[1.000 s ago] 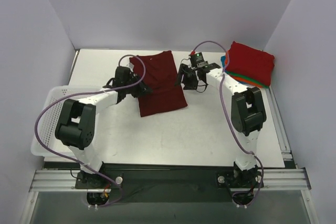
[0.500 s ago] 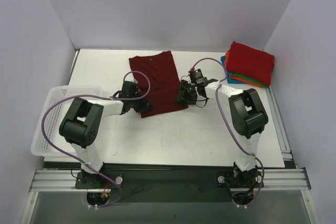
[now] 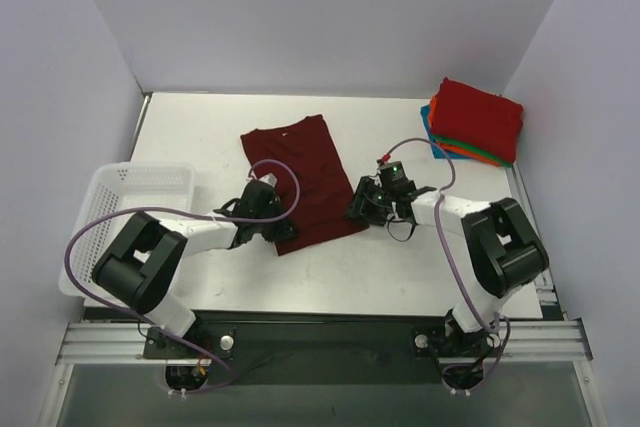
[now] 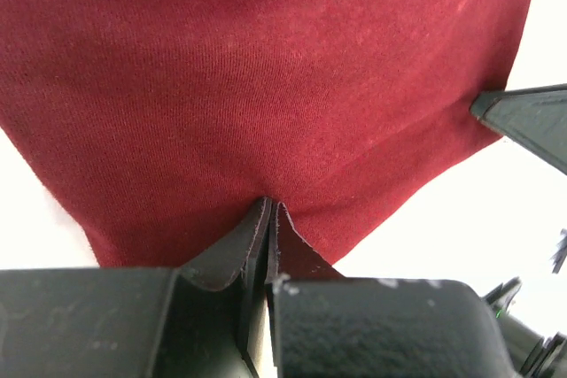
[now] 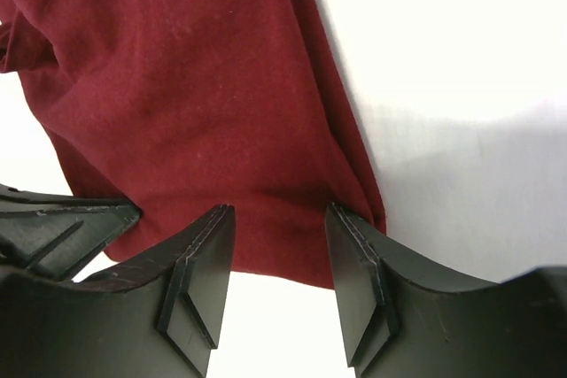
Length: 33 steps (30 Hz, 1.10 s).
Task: Fold and stack the t-shirts
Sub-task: Fold the folded rectangular tshirt in 1/3 of the way
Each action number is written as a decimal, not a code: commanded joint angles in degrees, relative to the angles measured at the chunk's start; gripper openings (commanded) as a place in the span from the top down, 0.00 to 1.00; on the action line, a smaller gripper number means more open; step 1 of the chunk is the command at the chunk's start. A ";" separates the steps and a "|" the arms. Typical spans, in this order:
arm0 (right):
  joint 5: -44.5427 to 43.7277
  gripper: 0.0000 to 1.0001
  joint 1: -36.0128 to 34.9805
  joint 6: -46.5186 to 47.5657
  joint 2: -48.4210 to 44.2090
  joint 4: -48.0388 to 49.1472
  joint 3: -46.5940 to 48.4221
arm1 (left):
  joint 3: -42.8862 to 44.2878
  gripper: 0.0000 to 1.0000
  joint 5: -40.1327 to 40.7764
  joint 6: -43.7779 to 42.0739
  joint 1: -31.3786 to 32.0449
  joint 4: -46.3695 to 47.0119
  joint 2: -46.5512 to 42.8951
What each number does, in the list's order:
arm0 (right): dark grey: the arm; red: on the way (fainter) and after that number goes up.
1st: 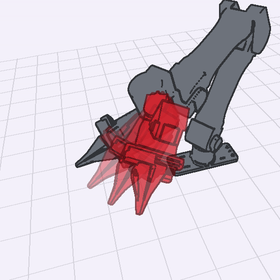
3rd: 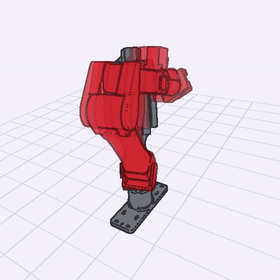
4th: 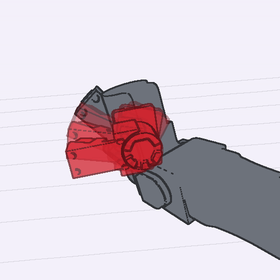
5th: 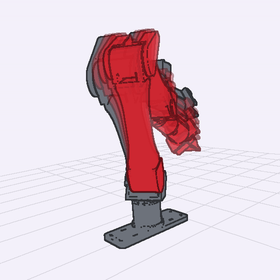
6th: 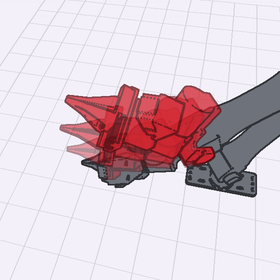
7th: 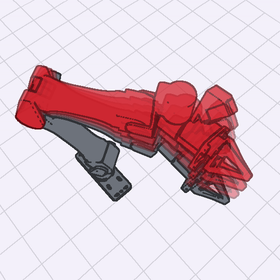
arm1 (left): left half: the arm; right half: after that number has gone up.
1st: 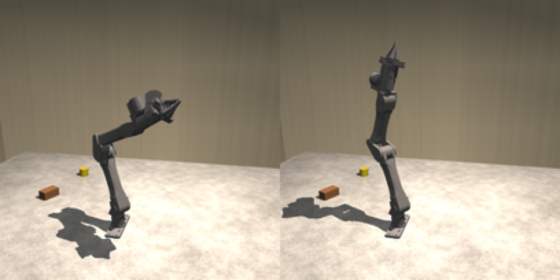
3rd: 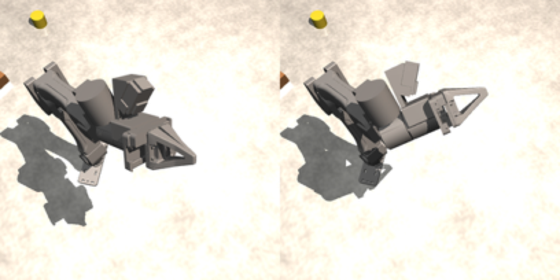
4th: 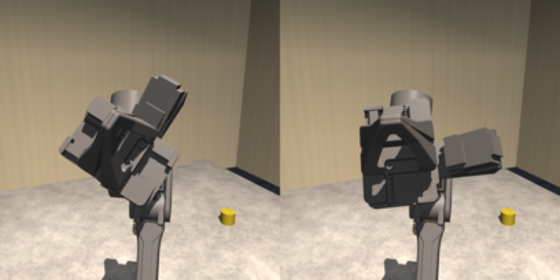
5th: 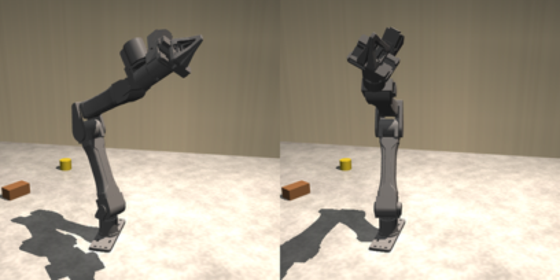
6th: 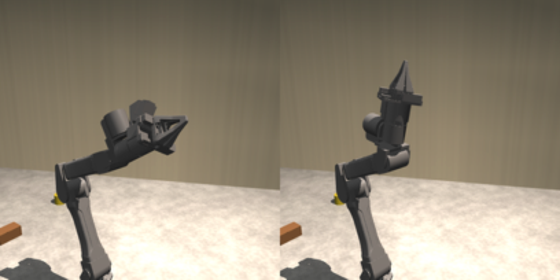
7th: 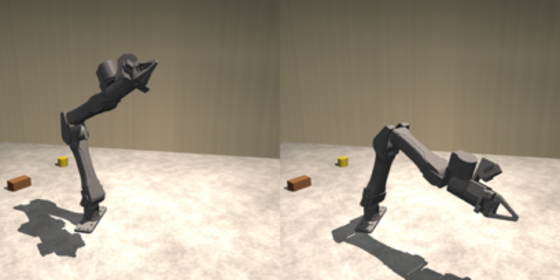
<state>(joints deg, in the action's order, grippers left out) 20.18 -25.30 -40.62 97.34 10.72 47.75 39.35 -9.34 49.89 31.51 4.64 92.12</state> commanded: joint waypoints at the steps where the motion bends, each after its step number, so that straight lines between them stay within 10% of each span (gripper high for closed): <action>1: -2.60 0.54 -1.76 -2.09 -4.94 -5.71 -9.56 | -4.72 0.92 1.87 -0.50 2.67 -6.58 -2.90; 12: -11.91 0.54 -16.08 -16.84 -32.61 -6.05 -32.36 | -14.30 0.92 7.32 8.81 19.62 -11.14 -17.22; 20: -20.00 0.49 -18.21 -12.66 -49.08 -25.28 -26.58 | -11.78 0.79 11.10 9.62 20.70 -23.95 -34.70; 33: -16.76 0.49 -4.94 12.57 -24.50 -21.36 -4.78 | -2.80 0.71 13.82 -2.24 8.13 -27.14 -28.49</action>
<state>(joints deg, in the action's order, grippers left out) 1.69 -32.14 -35.92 68.82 -10.85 40.14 33.17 3.25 51.92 40.23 -21.26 62.06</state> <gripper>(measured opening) 0.510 0.273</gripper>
